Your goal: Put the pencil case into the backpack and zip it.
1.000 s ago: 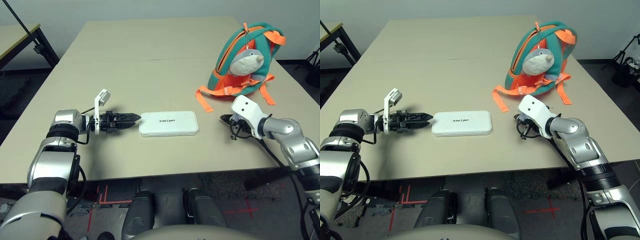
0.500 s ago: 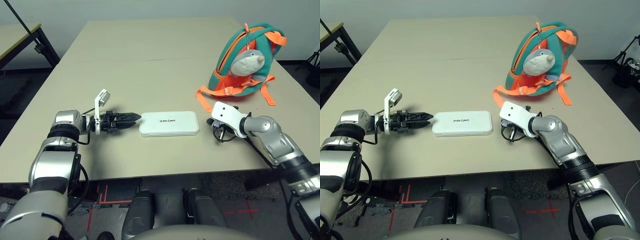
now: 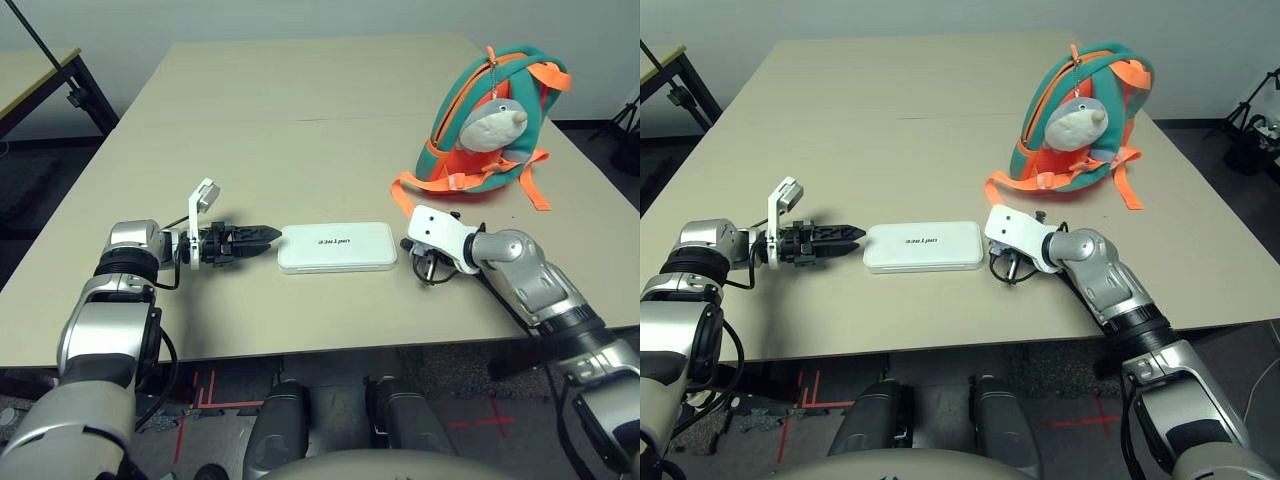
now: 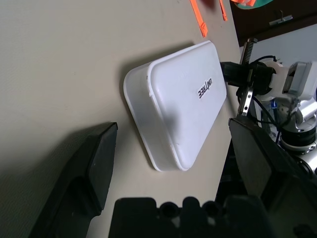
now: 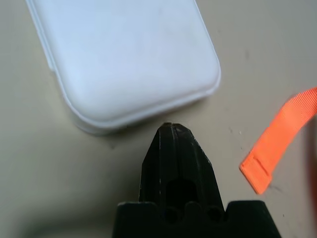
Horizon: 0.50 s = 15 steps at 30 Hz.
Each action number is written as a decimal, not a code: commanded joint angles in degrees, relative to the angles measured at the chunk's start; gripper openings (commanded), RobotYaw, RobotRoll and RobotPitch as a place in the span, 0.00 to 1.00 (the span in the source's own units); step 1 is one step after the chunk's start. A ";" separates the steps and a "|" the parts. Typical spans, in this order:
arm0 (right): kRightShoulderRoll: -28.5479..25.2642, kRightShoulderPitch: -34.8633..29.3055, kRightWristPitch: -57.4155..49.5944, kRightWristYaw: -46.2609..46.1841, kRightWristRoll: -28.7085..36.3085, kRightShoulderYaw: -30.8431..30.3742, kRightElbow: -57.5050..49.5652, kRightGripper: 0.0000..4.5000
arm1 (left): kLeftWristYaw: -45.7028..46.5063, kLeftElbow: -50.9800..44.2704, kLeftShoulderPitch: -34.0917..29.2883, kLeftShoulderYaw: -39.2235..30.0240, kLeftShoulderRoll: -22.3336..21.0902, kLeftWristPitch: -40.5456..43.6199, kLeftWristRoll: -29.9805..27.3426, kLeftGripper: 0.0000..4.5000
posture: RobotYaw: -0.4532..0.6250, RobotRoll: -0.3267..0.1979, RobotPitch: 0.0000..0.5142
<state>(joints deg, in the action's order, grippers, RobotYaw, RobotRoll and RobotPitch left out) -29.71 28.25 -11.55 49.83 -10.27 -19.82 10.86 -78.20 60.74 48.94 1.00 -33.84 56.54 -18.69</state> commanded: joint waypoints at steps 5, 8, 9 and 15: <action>6.76 4.62 -0.39 1.25 -1.39 -4.87 -0.27 0.00 | 0.13 1.01 -0.08 1.04 0.23 -0.04 2.19 1.00 | 0.48 0.62 0.13; 8.04 5.45 -0.46 1.17 -1.77 -5.04 0.39 0.00 | 0.05 1.24 0.39 0.92 0.38 -0.10 2.48 1.00 | 0.48 0.62 0.14; 7.97 5.45 -0.39 1.12 -1.84 -4.87 0.54 0.00 | -0.14 1.20 0.42 1.04 0.41 -0.21 2.61 1.00 | 0.48 0.62 0.13; 5.89 3.77 0.09 1.24 -1.85 -3.95 0.32 0.00 | -2.49 -0.22 -0.42 2.23 0.01 -2.15 3.36 1.00 | 0.48 0.62 0.14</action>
<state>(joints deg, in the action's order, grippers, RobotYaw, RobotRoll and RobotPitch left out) -22.82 32.98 -11.91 50.59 -12.28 -24.12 11.23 -80.28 60.95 49.22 1.55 -33.76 55.25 -17.27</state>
